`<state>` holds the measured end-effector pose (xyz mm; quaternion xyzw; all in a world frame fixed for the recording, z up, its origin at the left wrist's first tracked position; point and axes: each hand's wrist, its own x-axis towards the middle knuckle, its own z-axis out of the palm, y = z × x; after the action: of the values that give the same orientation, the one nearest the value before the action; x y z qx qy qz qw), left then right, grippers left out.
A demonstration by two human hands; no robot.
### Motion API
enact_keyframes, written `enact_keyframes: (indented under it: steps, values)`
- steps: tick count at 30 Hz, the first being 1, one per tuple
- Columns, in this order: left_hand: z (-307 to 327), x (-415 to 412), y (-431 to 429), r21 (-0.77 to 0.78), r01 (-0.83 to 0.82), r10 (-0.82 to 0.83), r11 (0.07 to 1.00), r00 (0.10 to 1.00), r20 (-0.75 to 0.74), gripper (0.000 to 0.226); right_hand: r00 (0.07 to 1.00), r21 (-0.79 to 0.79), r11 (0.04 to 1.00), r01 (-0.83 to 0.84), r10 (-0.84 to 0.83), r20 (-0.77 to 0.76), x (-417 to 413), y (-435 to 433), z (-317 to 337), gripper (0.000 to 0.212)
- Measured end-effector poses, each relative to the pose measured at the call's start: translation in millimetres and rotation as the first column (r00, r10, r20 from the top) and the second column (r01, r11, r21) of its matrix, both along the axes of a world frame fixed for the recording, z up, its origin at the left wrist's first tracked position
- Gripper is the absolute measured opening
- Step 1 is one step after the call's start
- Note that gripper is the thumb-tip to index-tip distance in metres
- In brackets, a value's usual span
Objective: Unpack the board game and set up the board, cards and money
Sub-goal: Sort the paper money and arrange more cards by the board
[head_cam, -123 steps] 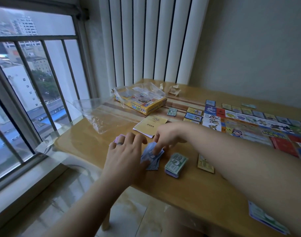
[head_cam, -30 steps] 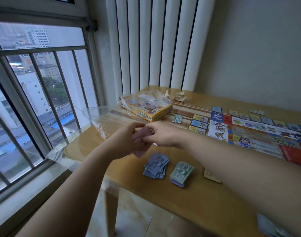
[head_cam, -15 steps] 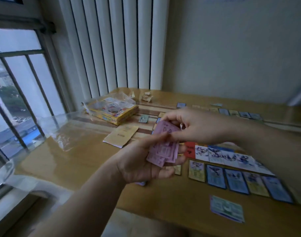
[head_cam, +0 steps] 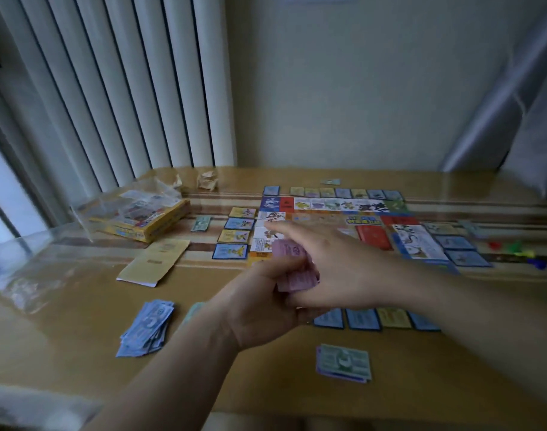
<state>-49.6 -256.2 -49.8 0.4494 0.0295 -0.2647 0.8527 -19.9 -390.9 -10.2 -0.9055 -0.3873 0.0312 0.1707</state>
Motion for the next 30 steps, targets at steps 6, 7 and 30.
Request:
enact_keyframes:
  steps: [6, 7, 30]
  values:
    - [1.5, -2.3, 1.5, -0.176, 0.049, -0.041, 0.983, 0.998, 0.049, 0.032, 0.998, 0.101, 0.993, -0.053, 0.051, 0.025, 9.5, -11.4, -5.1, 0.077]
    - [1.5, -2.6, 0.7, -0.194, 0.049, -0.039, 0.980, 0.998, 0.054, 0.033, 0.999, 0.120, 0.991, -0.054, 0.052, 0.017, 10.3, -12.4, -6.5, 0.078]
    - [-18.1, -4.3, -13.4, 0.023, -0.177, 0.177, 0.984, 0.984, 0.002, 0.019, 0.777, 0.379, 0.778, 0.500, -0.211, -0.593, 27.6, -30.5, -34.4, 0.004]
